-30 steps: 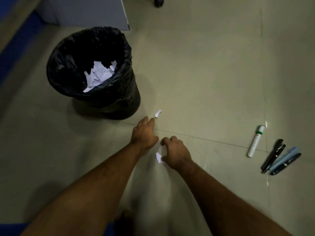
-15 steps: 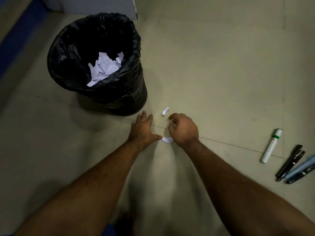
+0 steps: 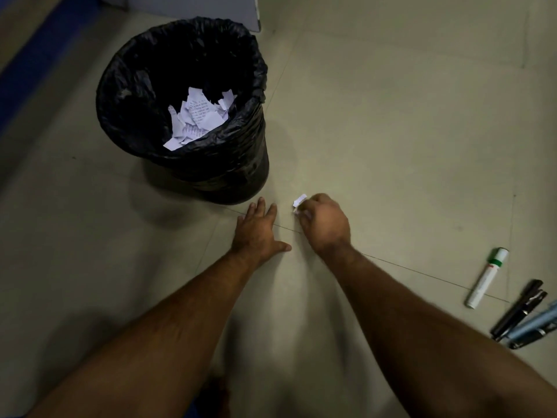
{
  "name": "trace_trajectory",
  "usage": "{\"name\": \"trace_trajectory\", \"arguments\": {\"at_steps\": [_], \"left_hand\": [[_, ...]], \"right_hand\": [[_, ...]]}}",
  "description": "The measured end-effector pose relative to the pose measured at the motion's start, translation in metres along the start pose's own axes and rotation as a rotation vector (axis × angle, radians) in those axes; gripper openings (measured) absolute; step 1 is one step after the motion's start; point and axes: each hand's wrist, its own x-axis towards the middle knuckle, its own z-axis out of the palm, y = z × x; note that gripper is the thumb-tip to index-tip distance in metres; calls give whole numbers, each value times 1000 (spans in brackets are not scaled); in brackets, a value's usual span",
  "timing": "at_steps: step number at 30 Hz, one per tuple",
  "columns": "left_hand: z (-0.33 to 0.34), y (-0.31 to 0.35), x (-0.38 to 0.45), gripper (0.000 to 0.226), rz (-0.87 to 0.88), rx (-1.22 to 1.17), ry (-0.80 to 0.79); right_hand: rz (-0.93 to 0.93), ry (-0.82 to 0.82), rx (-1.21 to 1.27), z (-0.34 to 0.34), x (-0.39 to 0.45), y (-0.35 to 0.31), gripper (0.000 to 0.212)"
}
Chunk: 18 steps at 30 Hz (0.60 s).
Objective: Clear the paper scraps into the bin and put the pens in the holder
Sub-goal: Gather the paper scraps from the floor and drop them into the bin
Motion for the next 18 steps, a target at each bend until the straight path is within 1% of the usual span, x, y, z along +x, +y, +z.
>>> {"name": "trace_trajectory", "arguments": {"at_steps": [2, 6, 12, 18], "left_hand": [[0, 0, -1, 112, -3, -1, 10], [0, 1, 0, 111, 0, -6, -2], [0, 1, 0, 112, -3, -8, -7], [2, 1, 1, 113, -10, -31, -8]], "right_hand": [[-43, 0, -3, 1, 16, -7, 24], [-111, -71, -180, 18, 20, -6, 33], [-156, -44, -188, 15, 34, -5, 26], [-82, -76, -117, 16, 29, -4, 24]]}}
